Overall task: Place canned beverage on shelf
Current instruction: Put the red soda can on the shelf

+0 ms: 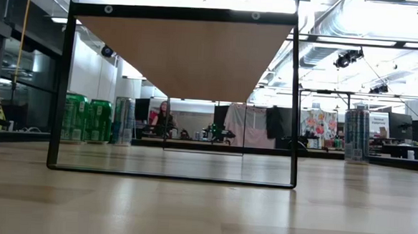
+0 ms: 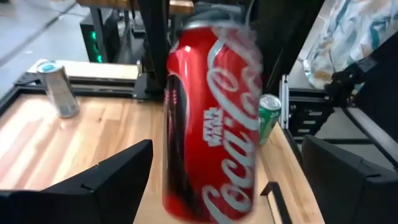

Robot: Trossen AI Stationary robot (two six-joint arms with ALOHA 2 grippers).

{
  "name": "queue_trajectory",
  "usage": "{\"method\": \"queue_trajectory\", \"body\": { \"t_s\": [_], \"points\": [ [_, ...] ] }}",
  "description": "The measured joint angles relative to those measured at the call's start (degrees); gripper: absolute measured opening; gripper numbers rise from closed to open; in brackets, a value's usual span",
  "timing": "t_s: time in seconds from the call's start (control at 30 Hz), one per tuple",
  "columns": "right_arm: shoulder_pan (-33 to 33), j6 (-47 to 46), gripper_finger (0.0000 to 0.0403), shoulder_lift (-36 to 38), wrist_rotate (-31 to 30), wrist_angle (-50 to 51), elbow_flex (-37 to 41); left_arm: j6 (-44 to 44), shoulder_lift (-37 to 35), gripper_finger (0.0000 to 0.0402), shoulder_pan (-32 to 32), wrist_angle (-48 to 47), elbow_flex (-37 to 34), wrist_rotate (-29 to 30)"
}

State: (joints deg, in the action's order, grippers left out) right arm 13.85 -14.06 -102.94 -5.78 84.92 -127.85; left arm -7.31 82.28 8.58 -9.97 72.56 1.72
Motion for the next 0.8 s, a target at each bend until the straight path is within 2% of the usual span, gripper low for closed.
{"method": "queue_trajectory", "body": {
  "t_s": [0.27, 0.43, 0.53, 0.67, 0.8],
  "points": [
    [0.0, 1.7, 0.0285, 0.0, -0.2, -2.0, 0.0, 0.1, 6.7, 0.0345, -0.1, -0.1, 3.3, -3.5],
    [0.0, 2.5, 0.0285, 0.0, -0.3, -2.4, 0.0, 0.1, 7.4, 0.0335, -0.1, -0.3, 3.4, -2.4],
    [0.0, 2.6, 0.0285, 0.0, -0.3, -2.2, 0.1, 0.1, 6.9, 0.0298, -0.1, -0.8, 3.4, 0.2],
    [0.0, 4.1, 0.0285, 0.0, -0.4, -2.2, 0.1, 0.0, 6.6, 0.0202, -0.4, -1.4, 3.4, 1.3],
    [0.0, 3.7, 0.0288, 0.0, -0.6, -2.4, 0.1, 0.5, 6.5, 0.0193, -0.4, -2.4, 3.6, 1.4]
  ]
}}
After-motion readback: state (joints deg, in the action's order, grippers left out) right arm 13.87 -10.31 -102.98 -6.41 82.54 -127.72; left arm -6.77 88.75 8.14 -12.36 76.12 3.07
